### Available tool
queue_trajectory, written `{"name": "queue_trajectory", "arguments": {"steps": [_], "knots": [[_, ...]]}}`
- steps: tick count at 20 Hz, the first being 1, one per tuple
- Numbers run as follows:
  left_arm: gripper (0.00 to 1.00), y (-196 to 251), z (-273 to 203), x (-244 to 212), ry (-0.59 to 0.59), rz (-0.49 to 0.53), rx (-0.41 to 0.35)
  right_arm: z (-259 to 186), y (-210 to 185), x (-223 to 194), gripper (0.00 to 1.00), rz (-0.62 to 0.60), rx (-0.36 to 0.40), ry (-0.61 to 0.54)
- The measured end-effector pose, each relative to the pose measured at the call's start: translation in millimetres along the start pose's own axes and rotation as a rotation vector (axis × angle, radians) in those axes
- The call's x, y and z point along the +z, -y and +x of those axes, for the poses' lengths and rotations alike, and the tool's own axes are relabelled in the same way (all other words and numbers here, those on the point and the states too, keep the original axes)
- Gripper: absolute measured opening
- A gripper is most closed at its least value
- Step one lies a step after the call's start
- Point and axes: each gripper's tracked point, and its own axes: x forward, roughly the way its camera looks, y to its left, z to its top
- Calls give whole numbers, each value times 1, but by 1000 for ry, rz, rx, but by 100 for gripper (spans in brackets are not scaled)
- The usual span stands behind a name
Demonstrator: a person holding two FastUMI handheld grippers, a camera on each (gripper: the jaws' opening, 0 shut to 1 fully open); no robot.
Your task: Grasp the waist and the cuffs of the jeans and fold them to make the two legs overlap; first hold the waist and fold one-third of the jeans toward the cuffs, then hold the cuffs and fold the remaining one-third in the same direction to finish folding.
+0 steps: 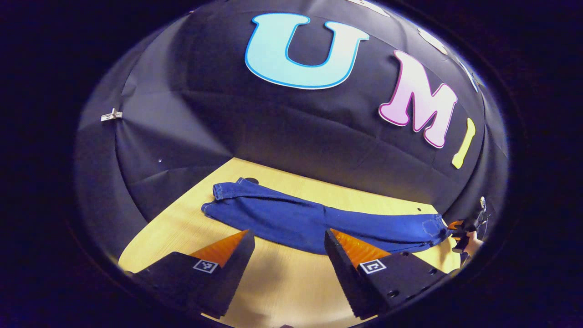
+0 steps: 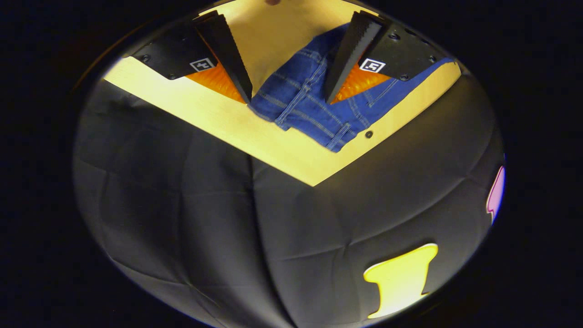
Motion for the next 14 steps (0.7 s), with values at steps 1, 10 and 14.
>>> {"name": "queue_trajectory", "arguments": {"steps": [1,10,14], "knots": [[96,7,1,0,-4,16,-14,4,5,1,99,11,-21,6],[97,28,12,-9,-29,34,-29,19,-13,-17,77,-5,-24,0],[96,30,14,-13,-41,17,-27,24,-21,-17,30,-61,-17,31]]}}
